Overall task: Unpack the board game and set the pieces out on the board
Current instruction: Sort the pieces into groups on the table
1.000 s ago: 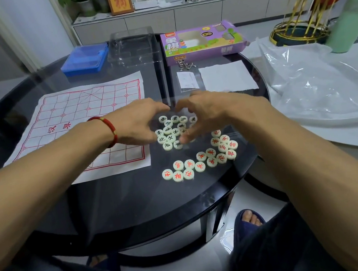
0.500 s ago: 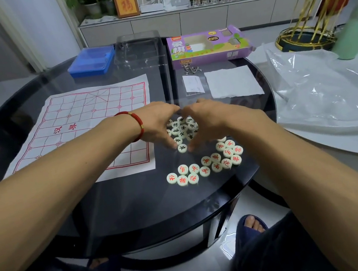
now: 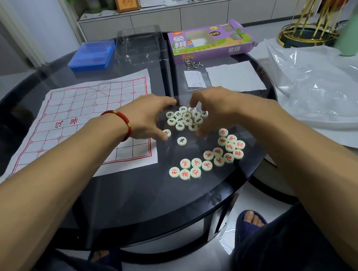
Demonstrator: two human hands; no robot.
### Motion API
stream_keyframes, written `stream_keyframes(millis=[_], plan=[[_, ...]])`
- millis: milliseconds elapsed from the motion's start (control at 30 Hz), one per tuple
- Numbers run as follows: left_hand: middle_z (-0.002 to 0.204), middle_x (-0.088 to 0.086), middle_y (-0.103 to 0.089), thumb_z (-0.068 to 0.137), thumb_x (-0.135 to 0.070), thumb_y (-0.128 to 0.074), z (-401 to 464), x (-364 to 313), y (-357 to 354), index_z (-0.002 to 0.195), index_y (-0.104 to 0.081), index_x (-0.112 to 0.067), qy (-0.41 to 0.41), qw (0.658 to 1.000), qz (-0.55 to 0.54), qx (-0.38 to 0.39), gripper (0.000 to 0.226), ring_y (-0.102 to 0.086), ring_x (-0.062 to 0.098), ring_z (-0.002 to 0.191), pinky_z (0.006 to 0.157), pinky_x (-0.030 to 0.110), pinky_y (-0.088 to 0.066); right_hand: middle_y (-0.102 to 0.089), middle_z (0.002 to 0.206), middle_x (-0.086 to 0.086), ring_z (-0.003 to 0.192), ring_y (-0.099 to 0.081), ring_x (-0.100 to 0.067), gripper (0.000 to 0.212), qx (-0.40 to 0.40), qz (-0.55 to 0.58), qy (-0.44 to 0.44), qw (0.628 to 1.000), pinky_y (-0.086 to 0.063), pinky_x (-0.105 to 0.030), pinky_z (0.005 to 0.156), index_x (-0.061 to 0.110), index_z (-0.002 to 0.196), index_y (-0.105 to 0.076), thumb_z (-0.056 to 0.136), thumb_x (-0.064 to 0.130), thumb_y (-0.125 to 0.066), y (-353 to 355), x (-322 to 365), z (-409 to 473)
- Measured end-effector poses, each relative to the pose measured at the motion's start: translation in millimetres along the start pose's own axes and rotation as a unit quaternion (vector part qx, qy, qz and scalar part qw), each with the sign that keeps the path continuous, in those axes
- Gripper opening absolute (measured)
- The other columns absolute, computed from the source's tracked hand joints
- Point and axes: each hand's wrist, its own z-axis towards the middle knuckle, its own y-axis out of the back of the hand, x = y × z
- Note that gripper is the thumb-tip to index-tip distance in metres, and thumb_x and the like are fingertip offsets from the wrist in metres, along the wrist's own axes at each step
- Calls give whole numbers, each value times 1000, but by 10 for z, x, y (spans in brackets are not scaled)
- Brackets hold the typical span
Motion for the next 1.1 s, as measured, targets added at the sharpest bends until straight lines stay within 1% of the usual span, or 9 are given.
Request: stream_keyframes(millis=[100,267,400,567,700,800,867,1000,1100], plan=[[131,8,-58,75,-22,-87,0,-34,-35,151,-36,-19,9,1000,-11,12,92,-53,6,74,79,28,-44,-57,123,-6,97,-52,-19,72,-18,-4,5,1000,-43,-30,73,18,130,-51,71,30,-91,-74,47,25],[129,9,-60,77,-16,-84,-17,-94,-20,146,-44,-15,32,998,-42,-40,79,-55,15,87,83,29,-48,-56,113,-5,96,-53,-22,56,-46,8,24,999,-43,-32,72,16,117,-53,75,24,-89,-6,116,-66],[115,-2,-45,73,-35,-87,-168,-135,-99,145,-43,-22,4,996,-57,-62,85,-53,14,94,82,28,-43,-61,106,-1,94,-59,-21,42,-14,-15,2,1000,-53,-36,78,23,107,-55,78,25,-86,116,16,-312],[115,-3,-42,75,-36,-85,-96,-229,-295,140,-45,-25,-5,996,-46,-82,77,-47,17,102,84,27,-38,-55,119,1,96,-56,-18,71,52,-26,-55,997,-51,-36,81,26,132,-45,76,40,-86,89,-158,-667],[113,-4,-47,80,-32,-82,-131,-253,-317,133,-53,-25,9,990,-60,-131,61,-48,15,101,84,26,-38,-41,134,-3,93,-67,-22,105,86,-4,-90,992,-60,-40,83,28,149,-31,65,54,-89,26,-207,-851],[101,-8,-47,84,-36,-78,-419,-325,-353,121,-60,-26,9,982,-76,-174,42,-47,5,83,78,25,-39,-39,130,-5,82,-71,-21,103,87,-15,-99,991,-61,-43,80,26,144,-33,63,51,-91,-49,-177,-866],[102,-8,-47,82,-46,-77,-664,-383,-425,121,-60,-28,-1,985,-81,-151,46,-42,-1,75,75,25,-37,-40,126,-4,76,-71,-20,97,83,-10,-95,992,-62,-43,78,26,140,-37,63,48,-92,-84,-156,-852],[123,-6,-45,75,-58,-76,-877,-491,-532,137,-48,-30,-4,995,-69,-70,74,-50,12,102,86,28,-44,-44,122,-4,80,-67,-17,87,82,-9,-88,993,-63,-39,73,23,136,-41,68,41,-91,-96,-112,-845],[126,-4,-44,77,-53,-78,-853,-502,-567,140,-46,-29,2,996,-72,-61,74,-51,16,109,89,28,-44,-45,123,-4,96,-60,-20,85,76,-25,-73,994,-59,-34,74,22,138,-41,70,38,-90,-112,-47,-852]])
